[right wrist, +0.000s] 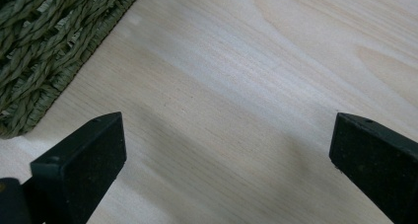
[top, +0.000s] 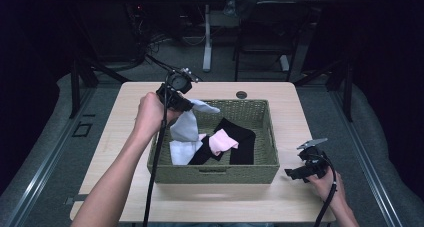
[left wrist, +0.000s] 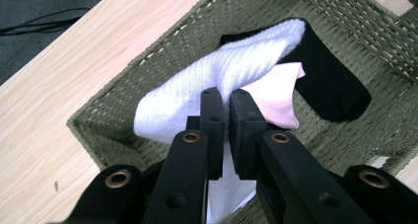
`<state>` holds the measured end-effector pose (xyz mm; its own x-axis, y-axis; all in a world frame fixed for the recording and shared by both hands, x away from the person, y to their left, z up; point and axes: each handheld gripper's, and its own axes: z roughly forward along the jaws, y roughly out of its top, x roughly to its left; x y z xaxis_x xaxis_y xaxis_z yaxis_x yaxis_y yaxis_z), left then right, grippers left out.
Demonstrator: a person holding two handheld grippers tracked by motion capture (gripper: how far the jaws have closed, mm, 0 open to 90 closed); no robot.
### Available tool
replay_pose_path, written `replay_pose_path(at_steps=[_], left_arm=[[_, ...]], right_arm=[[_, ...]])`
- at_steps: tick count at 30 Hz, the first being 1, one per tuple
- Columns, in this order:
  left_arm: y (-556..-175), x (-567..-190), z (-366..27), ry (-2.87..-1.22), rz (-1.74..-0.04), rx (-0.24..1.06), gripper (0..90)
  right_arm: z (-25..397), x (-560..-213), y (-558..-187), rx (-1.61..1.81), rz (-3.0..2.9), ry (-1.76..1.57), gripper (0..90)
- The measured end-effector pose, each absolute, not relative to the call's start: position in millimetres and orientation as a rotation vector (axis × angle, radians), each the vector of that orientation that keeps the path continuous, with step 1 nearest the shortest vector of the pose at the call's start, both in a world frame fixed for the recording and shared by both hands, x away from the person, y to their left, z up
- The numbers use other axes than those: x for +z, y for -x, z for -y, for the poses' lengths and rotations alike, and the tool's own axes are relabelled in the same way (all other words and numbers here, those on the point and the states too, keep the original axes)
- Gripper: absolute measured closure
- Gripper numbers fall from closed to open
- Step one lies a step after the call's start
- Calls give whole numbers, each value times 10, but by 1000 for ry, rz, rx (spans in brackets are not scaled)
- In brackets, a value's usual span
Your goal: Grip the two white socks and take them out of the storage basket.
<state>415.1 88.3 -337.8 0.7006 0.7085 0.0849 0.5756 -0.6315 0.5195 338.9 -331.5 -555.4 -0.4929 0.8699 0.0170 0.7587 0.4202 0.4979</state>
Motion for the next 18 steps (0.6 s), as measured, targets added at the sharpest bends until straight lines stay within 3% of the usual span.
replay_pose_path(at_steps=[18], left_arm=[[-4177,-3084,-1169,-2381,-1057,418,854]], right_arm=[[3325,-5541,-3393,631,-2428,-1410,2]])
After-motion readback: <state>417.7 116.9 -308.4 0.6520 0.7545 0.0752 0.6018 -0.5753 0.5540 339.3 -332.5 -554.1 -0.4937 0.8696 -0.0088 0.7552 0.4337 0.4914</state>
